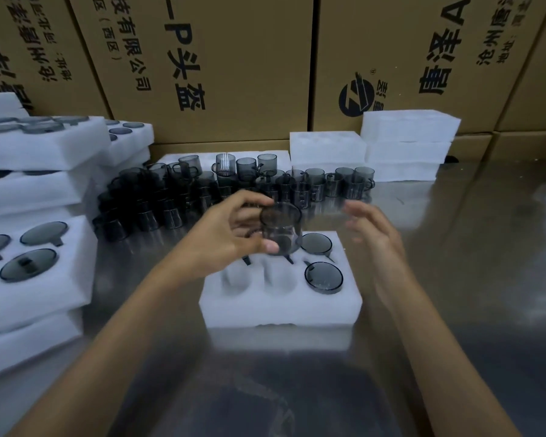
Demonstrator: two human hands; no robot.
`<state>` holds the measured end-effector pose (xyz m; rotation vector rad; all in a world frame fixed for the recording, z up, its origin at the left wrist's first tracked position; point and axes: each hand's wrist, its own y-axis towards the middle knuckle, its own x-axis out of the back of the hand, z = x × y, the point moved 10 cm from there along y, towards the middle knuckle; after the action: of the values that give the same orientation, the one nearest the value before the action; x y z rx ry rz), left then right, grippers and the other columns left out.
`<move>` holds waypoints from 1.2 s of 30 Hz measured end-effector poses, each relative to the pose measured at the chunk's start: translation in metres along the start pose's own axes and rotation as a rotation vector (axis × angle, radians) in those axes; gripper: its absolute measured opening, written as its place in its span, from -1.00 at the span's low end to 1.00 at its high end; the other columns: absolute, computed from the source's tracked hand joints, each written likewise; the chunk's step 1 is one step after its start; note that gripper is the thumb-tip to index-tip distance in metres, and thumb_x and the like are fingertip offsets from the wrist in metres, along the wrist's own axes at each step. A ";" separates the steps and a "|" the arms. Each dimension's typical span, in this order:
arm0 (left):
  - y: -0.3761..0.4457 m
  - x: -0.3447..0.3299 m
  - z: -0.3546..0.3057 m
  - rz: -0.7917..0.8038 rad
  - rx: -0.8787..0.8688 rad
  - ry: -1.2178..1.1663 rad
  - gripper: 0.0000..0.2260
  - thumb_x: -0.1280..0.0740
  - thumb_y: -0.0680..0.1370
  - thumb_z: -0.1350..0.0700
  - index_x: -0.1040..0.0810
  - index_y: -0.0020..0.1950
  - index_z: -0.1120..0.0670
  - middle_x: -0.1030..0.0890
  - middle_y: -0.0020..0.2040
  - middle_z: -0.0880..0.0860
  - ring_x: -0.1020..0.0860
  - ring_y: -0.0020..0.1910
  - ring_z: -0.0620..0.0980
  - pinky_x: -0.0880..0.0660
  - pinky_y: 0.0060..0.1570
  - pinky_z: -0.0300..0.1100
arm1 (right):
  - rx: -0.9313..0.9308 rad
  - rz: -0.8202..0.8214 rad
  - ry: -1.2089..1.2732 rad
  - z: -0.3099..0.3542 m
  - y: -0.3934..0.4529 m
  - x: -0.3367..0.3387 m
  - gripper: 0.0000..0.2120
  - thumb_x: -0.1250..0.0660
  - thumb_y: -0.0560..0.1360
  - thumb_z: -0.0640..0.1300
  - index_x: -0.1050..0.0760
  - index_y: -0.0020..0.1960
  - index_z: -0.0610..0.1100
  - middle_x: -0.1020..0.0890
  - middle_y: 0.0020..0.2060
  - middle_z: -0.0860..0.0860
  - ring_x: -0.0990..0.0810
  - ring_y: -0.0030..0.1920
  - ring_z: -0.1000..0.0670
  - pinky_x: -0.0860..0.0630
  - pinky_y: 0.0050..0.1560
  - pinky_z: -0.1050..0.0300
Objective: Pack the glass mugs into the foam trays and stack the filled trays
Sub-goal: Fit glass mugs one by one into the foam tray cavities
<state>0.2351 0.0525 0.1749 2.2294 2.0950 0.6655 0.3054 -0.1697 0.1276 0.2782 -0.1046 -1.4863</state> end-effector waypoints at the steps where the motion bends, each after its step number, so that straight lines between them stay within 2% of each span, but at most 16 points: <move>1: -0.004 -0.005 -0.001 0.038 0.022 -0.011 -0.44 -0.57 0.27 0.18 -0.48 0.23 0.04 -0.69 0.13 -0.08 -0.65 0.12 -0.09 -0.53 0.07 -0.33 | 0.030 0.150 -0.010 0.011 -0.005 -0.016 -0.64 -0.34 0.47 -0.16 -0.56 0.25 0.07 -0.63 0.17 0.17 -0.58 0.15 0.23 -0.48 0.03 0.45; 4: -0.016 -0.015 0.003 0.125 0.056 -0.023 -0.43 -0.54 0.33 0.28 -0.48 0.31 0.07 -0.65 0.21 -0.02 -0.62 0.20 -0.05 -0.53 0.14 -0.27 | 0.046 0.504 -0.089 0.028 -0.032 -0.062 -0.43 -0.38 0.42 -0.15 -0.44 0.40 0.12 -0.58 0.28 0.15 -0.56 0.26 0.14 -0.52 0.24 0.22; 6: -0.022 -0.015 0.009 0.140 0.062 0.032 -0.42 -0.51 0.37 0.31 -0.49 0.35 0.02 -0.63 0.24 -0.08 -0.57 0.25 -0.11 -0.49 0.21 -0.29 | 0.037 0.576 -0.156 0.028 -0.044 -0.078 -0.45 -0.42 0.44 -0.24 -0.48 0.38 0.07 -0.62 0.25 0.11 -0.57 0.26 0.08 -0.48 0.31 0.10; 8: -0.025 -0.013 0.015 0.138 0.084 0.050 -0.41 -0.50 0.40 0.33 -0.48 0.36 -0.05 -0.61 0.24 -0.17 -0.56 0.26 -0.17 -0.46 0.23 -0.33 | 0.025 0.570 -0.229 0.027 -0.047 -0.082 -0.49 -0.46 0.46 -0.31 -0.53 0.33 0.06 -0.65 0.19 0.10 -0.59 0.22 0.06 -0.46 0.32 0.07; 10: -0.027 -0.009 0.021 0.133 0.105 0.067 -0.41 -0.50 0.40 0.30 -0.48 0.35 -0.10 -0.61 0.24 -0.20 -0.57 0.24 -0.18 -0.45 0.22 -0.36 | 0.014 0.544 -0.286 0.024 -0.048 -0.082 -0.51 -0.51 0.43 -0.26 -0.56 0.28 0.10 -0.63 0.16 0.09 -0.60 0.13 0.02 -0.50 0.18 0.17; 13: -0.026 0.000 0.028 0.091 0.132 0.119 -0.40 -0.52 0.36 0.18 -0.50 0.36 -0.14 -0.63 0.22 -0.14 -0.60 0.19 -0.14 -0.48 0.23 -0.33 | 0.018 0.522 -0.350 0.021 -0.047 -0.083 -0.50 -0.58 0.37 -0.20 -0.57 0.24 0.11 -0.54 0.09 0.05 -0.58 -0.04 -0.02 -0.47 -0.05 0.31; 18: -0.028 0.005 0.034 0.066 0.161 0.127 -0.48 -0.51 0.42 0.30 -0.56 0.31 -0.10 -0.65 0.20 -0.10 -0.59 0.21 -0.16 -0.48 0.26 -0.27 | 0.085 0.477 -0.441 0.019 -0.050 -0.088 -0.51 -0.65 0.26 -0.09 -0.55 0.08 0.20 -0.45 -0.09 0.34 -0.48 -0.15 0.16 -0.43 -0.15 0.34; 21: -0.029 0.006 0.031 0.067 0.159 0.095 -0.52 -0.48 0.45 0.32 -0.57 0.30 -0.04 -0.65 0.20 -0.12 -0.57 0.24 -0.17 -0.47 0.26 -0.30 | 0.124 0.435 -0.522 0.016 -0.049 -0.088 -0.52 -0.64 0.21 0.05 -0.51 0.03 0.18 -0.46 -0.08 0.24 -0.47 -0.18 0.11 -0.41 -0.18 0.29; 24: -0.031 0.003 0.026 0.102 0.138 0.148 -0.59 -0.44 0.51 0.26 -0.57 0.31 -0.05 -0.62 0.25 -0.17 -0.54 0.26 -0.22 -0.44 0.27 -0.34 | 0.151 0.419 -0.583 0.016 -0.049 -0.087 -0.53 -0.62 0.20 0.12 -0.49 0.01 0.16 -0.46 -0.10 0.16 -0.47 -0.19 0.10 -0.39 -0.19 0.27; 28: -0.032 0.002 0.013 0.079 0.047 0.261 -0.69 -0.44 0.51 0.13 -0.62 0.25 -0.07 -0.59 0.26 -0.24 -0.51 0.27 -0.28 -0.42 0.25 -0.40 | 0.213 0.446 -0.673 0.021 -0.053 -0.088 -0.56 -0.57 0.24 0.20 -0.48 0.04 0.19 -0.45 -0.10 0.21 -0.46 -0.06 0.13 -0.40 -0.12 0.29; 31: -0.033 -0.002 0.010 0.082 0.019 0.337 -0.70 -0.47 0.48 0.07 -0.64 0.20 -0.09 -0.60 0.23 -0.25 -0.49 0.28 -0.31 -0.38 0.30 -0.37 | 0.242 0.461 -0.629 0.028 -0.050 -0.080 -0.71 -0.47 0.40 0.16 -0.61 0.10 0.17 -0.50 -0.04 0.24 -0.44 0.09 0.18 -0.36 0.09 0.29; 34: -0.035 -0.003 0.012 0.079 0.024 0.349 -0.69 -0.49 0.45 0.03 -0.65 0.19 -0.11 -0.60 0.22 -0.26 -0.47 0.29 -0.32 -0.32 0.29 -0.42 | 0.263 0.471 -0.696 0.029 -0.046 -0.071 -0.73 -0.42 0.49 0.07 -0.62 0.18 0.23 -0.50 0.19 0.24 -0.32 0.33 0.13 -0.25 0.40 0.00; 36: -0.035 -0.002 0.014 0.074 0.032 0.359 -0.69 -0.49 0.43 0.00 -0.66 0.17 -0.10 -0.61 0.20 -0.27 -0.47 0.28 -0.34 -0.29 0.24 -0.52 | 0.214 0.508 -0.717 0.022 -0.045 -0.068 -0.70 -0.41 0.48 0.12 -0.57 0.19 0.33 -0.39 0.37 0.29 -0.15 0.47 0.17 -0.10 0.51 -0.16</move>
<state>0.2058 0.0582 0.1511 2.3622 2.1879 1.1198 0.2501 -0.1077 0.1448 -0.1222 -0.8502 -1.0049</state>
